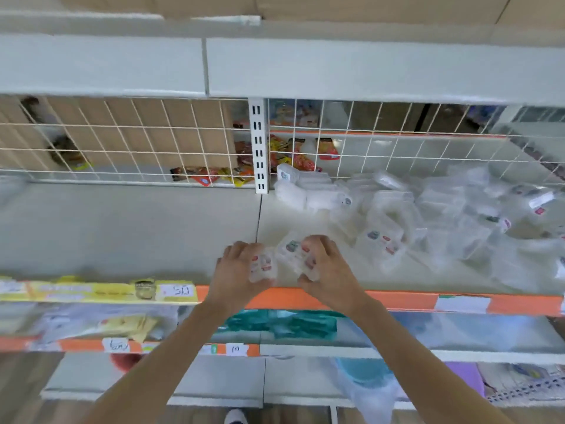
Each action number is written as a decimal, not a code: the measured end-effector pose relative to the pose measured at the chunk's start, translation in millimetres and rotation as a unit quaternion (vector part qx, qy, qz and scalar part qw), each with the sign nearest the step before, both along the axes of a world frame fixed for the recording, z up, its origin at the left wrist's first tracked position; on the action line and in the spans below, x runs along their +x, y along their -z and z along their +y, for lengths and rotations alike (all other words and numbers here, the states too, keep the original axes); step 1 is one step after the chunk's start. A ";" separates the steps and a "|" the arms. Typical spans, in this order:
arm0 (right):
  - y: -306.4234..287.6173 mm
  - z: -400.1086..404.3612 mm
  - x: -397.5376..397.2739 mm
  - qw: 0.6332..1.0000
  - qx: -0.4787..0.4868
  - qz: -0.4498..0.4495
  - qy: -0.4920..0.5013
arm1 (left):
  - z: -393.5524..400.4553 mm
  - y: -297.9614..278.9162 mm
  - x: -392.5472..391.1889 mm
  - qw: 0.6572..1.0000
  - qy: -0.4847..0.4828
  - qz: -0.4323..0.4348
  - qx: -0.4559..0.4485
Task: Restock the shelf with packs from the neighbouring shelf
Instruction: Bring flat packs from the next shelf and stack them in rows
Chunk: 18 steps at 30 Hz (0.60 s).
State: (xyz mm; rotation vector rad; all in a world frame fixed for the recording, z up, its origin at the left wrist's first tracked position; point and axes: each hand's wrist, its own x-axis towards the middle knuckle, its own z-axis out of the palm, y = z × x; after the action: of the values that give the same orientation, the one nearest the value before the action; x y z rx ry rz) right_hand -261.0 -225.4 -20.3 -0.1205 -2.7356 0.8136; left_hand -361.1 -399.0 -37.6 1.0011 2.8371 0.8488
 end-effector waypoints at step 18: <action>7.1 -252.0 -105.2 0.987 -0.002 0.050 -0.153 | -285.4 -2.3 -42.6 0.982 -0.187 0.038 0.004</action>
State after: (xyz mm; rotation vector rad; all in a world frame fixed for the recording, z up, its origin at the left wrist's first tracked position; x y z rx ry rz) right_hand -366.2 -477.5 -27.4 0.3379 -2.6930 0.8770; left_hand -403.7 -684.4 -35.3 0.5126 3.1452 0.8583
